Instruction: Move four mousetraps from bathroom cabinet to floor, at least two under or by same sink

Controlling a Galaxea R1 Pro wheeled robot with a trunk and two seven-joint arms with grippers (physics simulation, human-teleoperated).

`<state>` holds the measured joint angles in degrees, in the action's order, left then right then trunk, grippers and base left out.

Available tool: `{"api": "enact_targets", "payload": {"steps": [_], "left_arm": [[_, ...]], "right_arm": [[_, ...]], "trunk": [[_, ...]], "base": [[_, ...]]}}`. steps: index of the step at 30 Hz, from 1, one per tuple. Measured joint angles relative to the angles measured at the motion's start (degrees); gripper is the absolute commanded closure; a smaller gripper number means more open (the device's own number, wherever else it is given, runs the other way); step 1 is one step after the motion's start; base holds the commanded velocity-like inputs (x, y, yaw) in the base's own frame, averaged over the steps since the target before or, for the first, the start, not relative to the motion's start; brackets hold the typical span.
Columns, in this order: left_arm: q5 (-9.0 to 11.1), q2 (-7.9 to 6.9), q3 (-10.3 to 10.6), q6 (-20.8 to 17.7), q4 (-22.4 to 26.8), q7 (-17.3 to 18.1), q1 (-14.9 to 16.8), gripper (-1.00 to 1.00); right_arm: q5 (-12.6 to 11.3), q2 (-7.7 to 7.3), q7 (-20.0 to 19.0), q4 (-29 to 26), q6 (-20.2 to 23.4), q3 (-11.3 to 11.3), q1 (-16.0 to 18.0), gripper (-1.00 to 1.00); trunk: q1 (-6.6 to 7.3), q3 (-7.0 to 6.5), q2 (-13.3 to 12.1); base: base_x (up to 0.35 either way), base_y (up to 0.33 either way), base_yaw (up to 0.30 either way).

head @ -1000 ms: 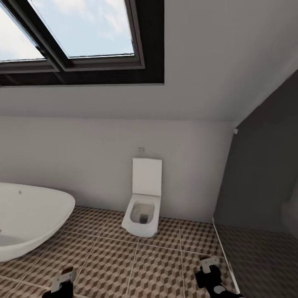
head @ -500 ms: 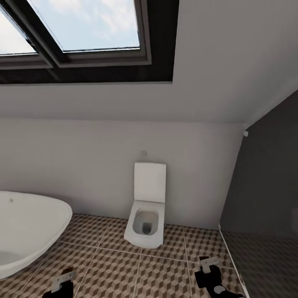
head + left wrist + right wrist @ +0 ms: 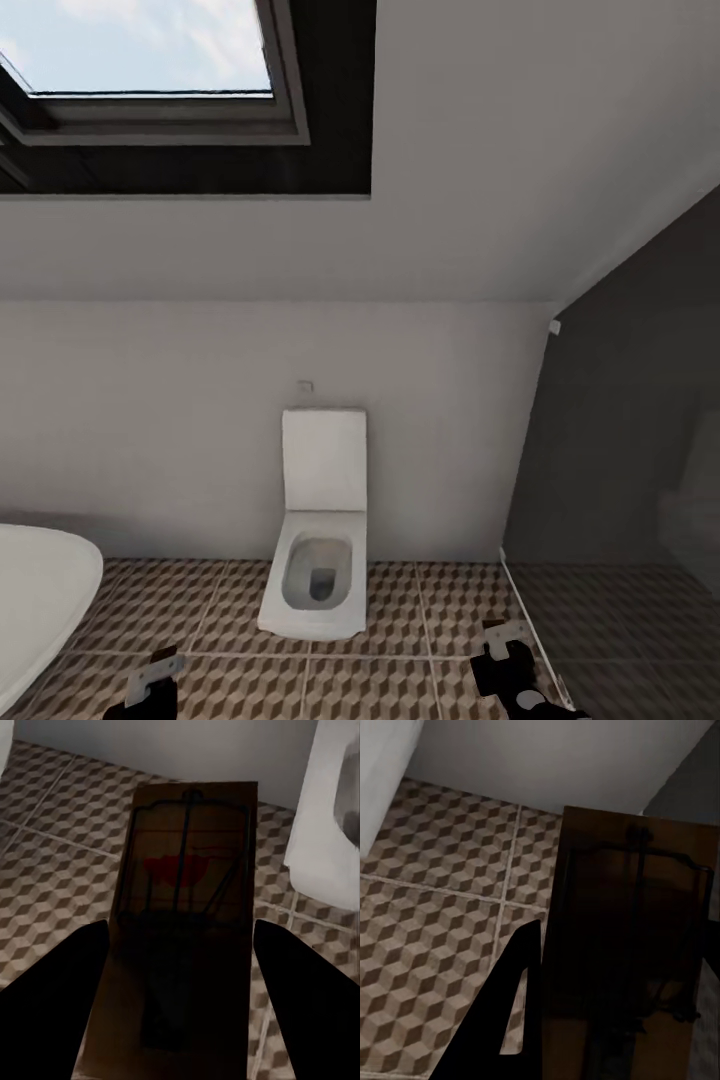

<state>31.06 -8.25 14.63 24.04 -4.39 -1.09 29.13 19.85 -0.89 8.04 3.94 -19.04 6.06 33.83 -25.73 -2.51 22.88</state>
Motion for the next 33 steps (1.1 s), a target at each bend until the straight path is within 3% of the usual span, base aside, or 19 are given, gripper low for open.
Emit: {"api": "enact_targets", "payload": {"steps": [16, 33], "left_arm": [[0.0, -0.23, 0.0, 0.1, 0.0, 0.1, 0.0, 1.00], [-0.1, 0.04, 0.1, 0.3, 0.0, -0.1, 0.0, 1.00]], "right_arm": [[0.0, 0.00, 0.0, 0.0, 0.0, 0.0, 0.0, 1.00], [0.0, 0.02, 0.0, 0.0, 0.0, 0.0, 0.0, 1.00]], "trunk": [[-0.01, -0.07, 0.0], [-0.03, -0.08, 0.0]], "base": [[0.313, 0.131, -0.023], [0.083, 0.084, 0.000]]}}
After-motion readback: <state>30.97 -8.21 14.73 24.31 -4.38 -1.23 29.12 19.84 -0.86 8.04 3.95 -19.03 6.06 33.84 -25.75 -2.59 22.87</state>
